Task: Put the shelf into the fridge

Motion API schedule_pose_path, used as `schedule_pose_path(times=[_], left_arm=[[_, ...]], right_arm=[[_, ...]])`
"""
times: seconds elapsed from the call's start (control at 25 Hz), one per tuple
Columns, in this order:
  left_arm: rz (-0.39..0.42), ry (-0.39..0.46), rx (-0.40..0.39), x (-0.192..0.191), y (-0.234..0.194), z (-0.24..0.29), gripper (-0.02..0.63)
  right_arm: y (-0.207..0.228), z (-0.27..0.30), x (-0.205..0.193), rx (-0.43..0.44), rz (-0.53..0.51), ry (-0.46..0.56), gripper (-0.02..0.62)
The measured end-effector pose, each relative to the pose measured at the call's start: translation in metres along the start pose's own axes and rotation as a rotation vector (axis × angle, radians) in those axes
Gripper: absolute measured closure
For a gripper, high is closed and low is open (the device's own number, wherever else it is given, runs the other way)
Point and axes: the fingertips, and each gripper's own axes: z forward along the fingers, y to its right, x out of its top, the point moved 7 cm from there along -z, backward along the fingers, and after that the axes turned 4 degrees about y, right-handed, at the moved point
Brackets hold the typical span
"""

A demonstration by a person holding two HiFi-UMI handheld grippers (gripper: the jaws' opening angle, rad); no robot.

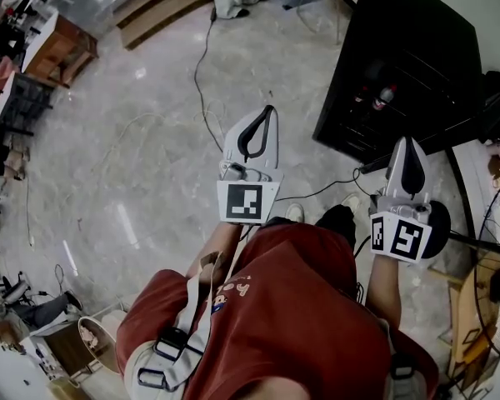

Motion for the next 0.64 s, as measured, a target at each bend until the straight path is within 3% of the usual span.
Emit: schedule_pose_path(times=[0.64], left_arm=[[0.002,-0.011,-0.024,-0.0039,0.0013,0.0038,0.600]], right_arm=[[-0.0020,-0.0002,-0.0024,-0.024,0.001,-0.013,0.597]])
